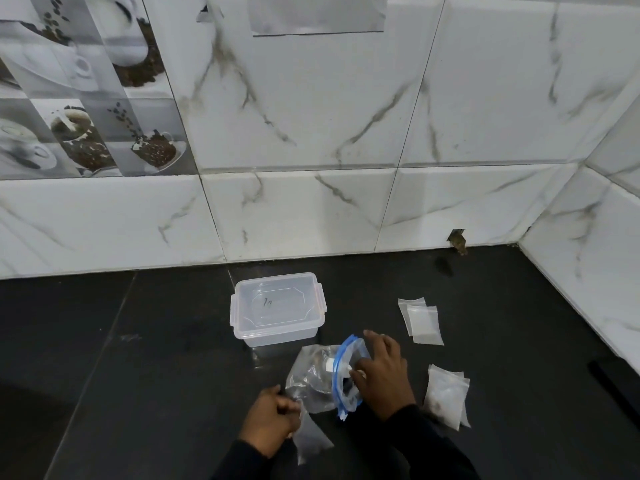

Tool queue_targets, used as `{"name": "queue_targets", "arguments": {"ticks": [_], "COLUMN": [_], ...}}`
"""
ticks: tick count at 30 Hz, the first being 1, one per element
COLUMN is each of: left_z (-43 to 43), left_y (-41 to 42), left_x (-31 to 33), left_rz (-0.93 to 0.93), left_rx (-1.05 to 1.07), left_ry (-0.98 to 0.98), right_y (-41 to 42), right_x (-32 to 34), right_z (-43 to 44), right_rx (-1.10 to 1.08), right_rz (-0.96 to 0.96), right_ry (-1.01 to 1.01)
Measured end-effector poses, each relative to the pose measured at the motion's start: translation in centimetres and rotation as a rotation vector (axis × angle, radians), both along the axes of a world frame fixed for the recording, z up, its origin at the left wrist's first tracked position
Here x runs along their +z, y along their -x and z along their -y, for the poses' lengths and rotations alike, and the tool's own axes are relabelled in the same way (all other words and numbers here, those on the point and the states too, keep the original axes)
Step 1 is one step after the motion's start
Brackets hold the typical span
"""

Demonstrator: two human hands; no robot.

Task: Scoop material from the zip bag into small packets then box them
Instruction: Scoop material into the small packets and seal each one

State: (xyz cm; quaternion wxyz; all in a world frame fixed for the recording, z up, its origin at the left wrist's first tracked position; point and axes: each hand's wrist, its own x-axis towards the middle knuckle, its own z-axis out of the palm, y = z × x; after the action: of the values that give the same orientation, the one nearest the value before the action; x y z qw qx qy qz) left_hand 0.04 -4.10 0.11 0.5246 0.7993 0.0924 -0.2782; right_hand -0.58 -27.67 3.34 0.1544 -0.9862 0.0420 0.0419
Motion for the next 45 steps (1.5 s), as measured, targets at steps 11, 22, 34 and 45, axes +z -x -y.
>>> {"name": "queue_targets", "arguments": {"ticks": [11, 22, 34, 45], "left_z": [1.7, -0.4, -0.3, -0.5], "left_y": [-2.1, -2.9, -1.3, -2.7], "left_x": [3.7, 3.6, 3.4, 5.6], "left_rz": [-0.069, 0.052, 0.052, 0.147], "left_rx": [0.061, 0.073, 0.047, -0.005], "left_ry": [0.474, 0.370, 0.359, 0.395], "right_y": [-1.9, -2.8, -4.1, -3.6], "right_x": [-1.1, 0.5, -0.2, 0.5], "right_z": [1.8, 3.0, 1.7, 2.0], "right_rx": [-0.190, -0.467, -0.128, -0.140], "right_rz": [-0.264, -0.427, -0.220, -0.405], "right_ry": [-0.294, -0.864, -0.373, -0.448]}}
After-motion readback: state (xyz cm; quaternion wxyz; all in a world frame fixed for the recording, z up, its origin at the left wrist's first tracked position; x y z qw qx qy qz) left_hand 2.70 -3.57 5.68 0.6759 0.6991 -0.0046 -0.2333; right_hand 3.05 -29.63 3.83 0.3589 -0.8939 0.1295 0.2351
